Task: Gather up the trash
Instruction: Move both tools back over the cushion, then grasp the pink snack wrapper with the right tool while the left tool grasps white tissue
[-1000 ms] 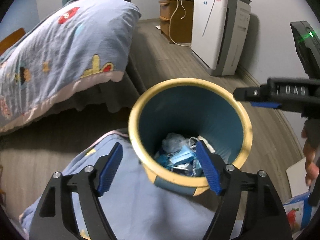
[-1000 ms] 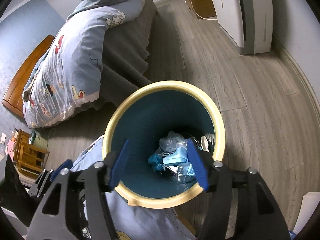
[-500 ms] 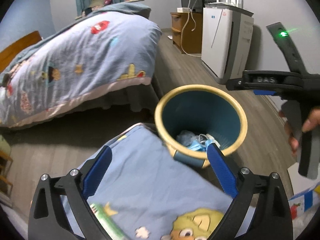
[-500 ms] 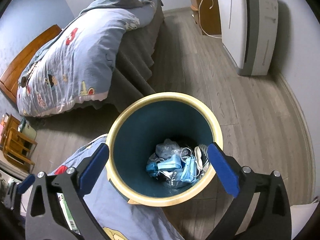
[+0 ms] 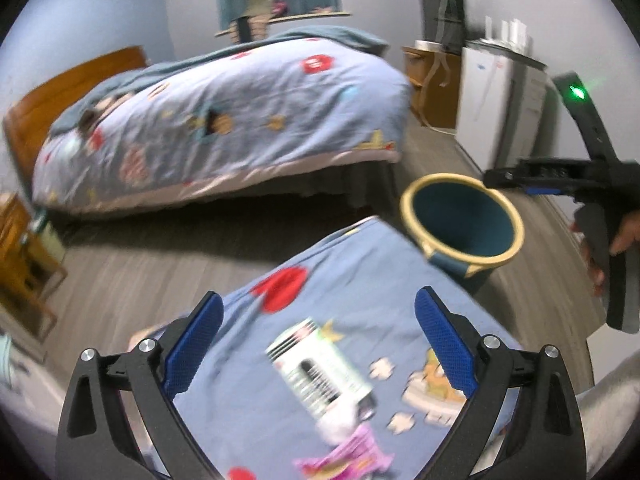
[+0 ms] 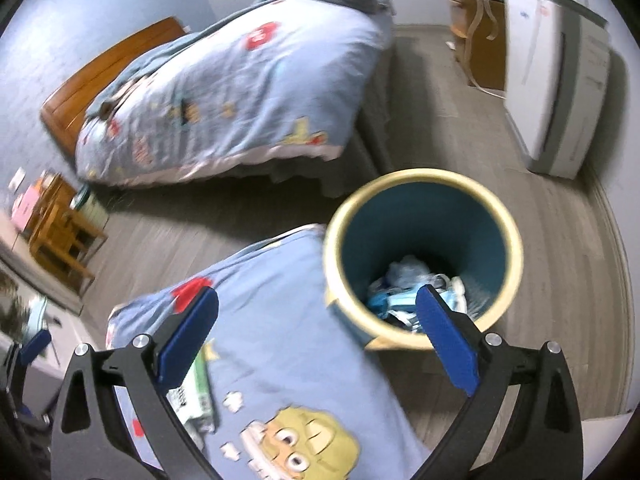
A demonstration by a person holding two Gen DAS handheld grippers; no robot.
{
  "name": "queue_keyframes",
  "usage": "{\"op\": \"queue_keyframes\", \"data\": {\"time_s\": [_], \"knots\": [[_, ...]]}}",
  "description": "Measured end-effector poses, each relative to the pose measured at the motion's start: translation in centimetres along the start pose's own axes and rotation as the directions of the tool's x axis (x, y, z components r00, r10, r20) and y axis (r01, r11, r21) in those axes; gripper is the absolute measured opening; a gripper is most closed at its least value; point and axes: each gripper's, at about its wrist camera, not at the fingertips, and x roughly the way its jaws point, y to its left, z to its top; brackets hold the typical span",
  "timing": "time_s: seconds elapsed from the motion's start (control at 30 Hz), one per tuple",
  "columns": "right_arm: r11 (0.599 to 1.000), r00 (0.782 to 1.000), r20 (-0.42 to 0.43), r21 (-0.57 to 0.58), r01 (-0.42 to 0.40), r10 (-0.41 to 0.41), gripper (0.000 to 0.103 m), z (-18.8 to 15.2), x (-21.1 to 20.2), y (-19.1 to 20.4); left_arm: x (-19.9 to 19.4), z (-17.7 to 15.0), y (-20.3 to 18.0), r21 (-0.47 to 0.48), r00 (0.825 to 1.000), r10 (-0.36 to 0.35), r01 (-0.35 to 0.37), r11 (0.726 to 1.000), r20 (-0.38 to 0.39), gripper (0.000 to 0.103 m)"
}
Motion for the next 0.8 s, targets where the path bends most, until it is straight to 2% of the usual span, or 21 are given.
{"op": "queue_keyframes", "data": {"time_s": [0.13, 0.27, 0.4, 0.47, 0.53, 0.6, 0.73, 0.8], "knots": [[0.995, 0.999, -0.034, -0.097, 0.011, -0.014, 0.097, -2.2, 0.4, 3.9, -1.3, -2.5, 3.8, -0.097, 1.000, 0.021, -0.022, 0.995, -0.013, 0.096], [0.992, 0.994, -0.109, -0.122, -0.030, 0.017, 0.097, -5.3, 1.7, 6.7, -1.5, -4.8, 6.0, -0.112, 0.997, 0.075, -0.078, 0.991, -0.036, 0.096], [0.988, 0.974, -0.218, -0.121, -0.094, 0.066, 0.097, -9.2, 3.1, 9.5, -1.0, -6.2, 8.1, -0.133, 0.989, 0.115, -0.127, 0.983, -0.090, 0.096], [0.983, 0.964, -0.255, -0.146, -0.115, 0.075, 0.097, -11.0, 3.7, 11.0, -1.1, -6.3, 9.1, -0.151, 0.988, 0.124, -0.137, 0.979, -0.092, 0.096], [0.974, 0.945, -0.315, -0.171, -0.150, 0.090, 0.096, -12.7, 4.5, 12.3, -1.1, -6.6, 9.9, -0.160, 0.987, 0.138, -0.150, 0.976, -0.085, 0.096], [0.962, 0.914, -0.391, -0.188, -0.198, 0.112, 0.081, -14.6, 5.5, 13.6, -0.5, -6.7, 10.3, -0.171, 0.985, 0.134, -0.150, 0.974, -0.106, 0.096], [0.946, 0.878, -0.469, -0.231, -0.228, 0.097, 0.057, -16.9, 6.9, 15.2, -0.2, -6.9, 10.3, -0.166, 0.986, 0.127, -0.144, 0.976, -0.108, 0.096], [0.939, 0.860, -0.502, -0.246, -0.240, 0.088, 0.035, -17.9, 7.5, 15.8, 0.0, -7.0, 9.9, -0.151, 0.986, 0.123, -0.139, 0.979, -0.111, 0.096]]}}
